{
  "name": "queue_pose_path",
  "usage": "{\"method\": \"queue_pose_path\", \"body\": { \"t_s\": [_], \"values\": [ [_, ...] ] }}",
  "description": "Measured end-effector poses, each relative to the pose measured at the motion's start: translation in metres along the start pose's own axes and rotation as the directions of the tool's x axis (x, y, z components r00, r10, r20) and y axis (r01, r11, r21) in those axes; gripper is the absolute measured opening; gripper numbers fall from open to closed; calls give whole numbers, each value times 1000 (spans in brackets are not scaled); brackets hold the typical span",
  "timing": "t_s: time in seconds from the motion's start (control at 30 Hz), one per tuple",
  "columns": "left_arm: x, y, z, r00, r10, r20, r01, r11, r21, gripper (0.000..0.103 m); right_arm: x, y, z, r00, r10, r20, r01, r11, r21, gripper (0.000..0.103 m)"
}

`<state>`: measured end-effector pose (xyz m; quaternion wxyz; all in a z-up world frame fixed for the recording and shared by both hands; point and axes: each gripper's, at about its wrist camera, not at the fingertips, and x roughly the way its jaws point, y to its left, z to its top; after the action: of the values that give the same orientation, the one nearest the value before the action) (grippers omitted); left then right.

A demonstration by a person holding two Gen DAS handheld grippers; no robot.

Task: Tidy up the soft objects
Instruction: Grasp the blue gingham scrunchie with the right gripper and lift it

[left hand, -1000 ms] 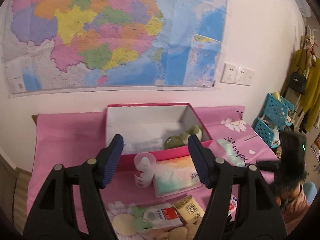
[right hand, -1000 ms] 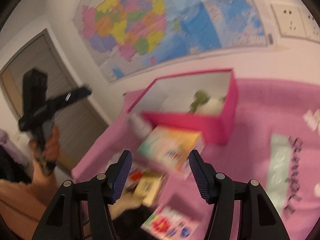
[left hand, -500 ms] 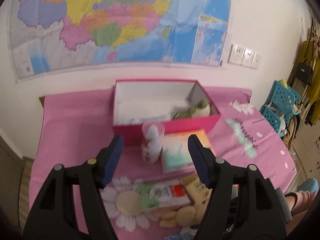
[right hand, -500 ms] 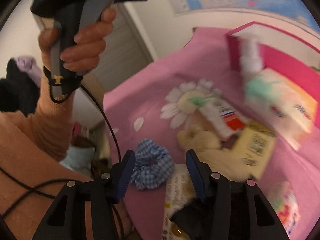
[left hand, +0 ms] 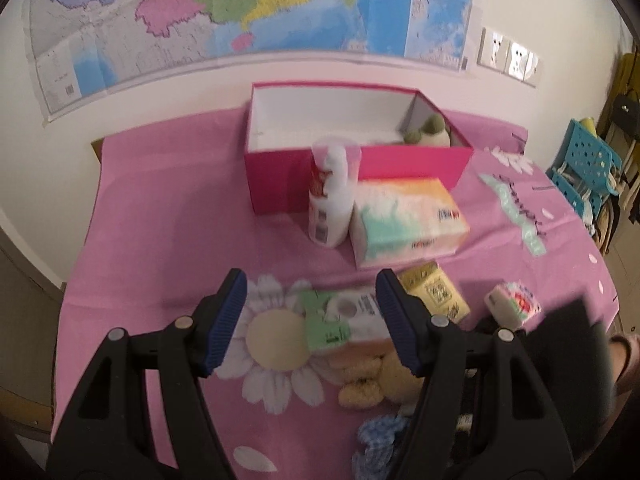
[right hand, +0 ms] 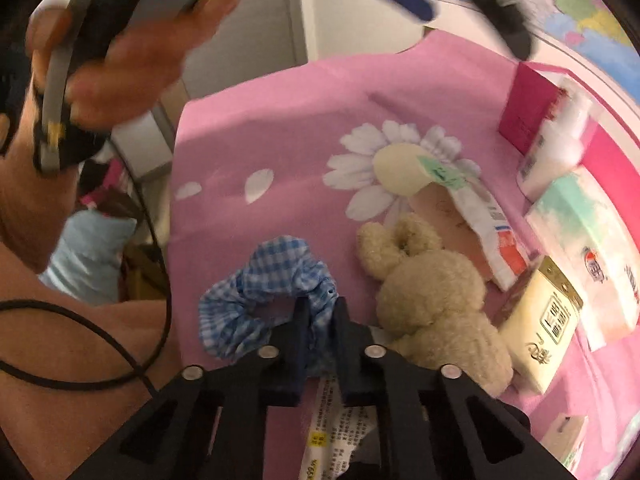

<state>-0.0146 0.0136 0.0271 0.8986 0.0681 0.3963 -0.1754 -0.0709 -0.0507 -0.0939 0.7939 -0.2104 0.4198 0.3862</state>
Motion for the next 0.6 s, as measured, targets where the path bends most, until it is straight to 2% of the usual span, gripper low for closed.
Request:
{"method": "queue_pose_path", "body": {
  "t_s": [0.13, 0.3, 0.43, 0.6],
  "values": [
    [2, -2, -13, 999, -47, -20, 48, 999, 10, 68, -25, -29, -2, 996, 34, 88, -46, 990, 130, 8],
    [8, -13, -36, 987, -146, -74, 148, 988, 32, 68, -56, -67, -11, 981, 13, 194, -70, 953, 294, 8],
    [13, -27, -50, 967, -229, -115, 236, 970, 58, 68, -61, -88, -18, 977, -22, 211, -60, 926, 374, 8],
    [18, -39, -54, 949, -282, -140, 294, 953, 74, 68, -63, -102, -24, 973, -35, 226, -66, 903, 424, 8]
  ]
}}
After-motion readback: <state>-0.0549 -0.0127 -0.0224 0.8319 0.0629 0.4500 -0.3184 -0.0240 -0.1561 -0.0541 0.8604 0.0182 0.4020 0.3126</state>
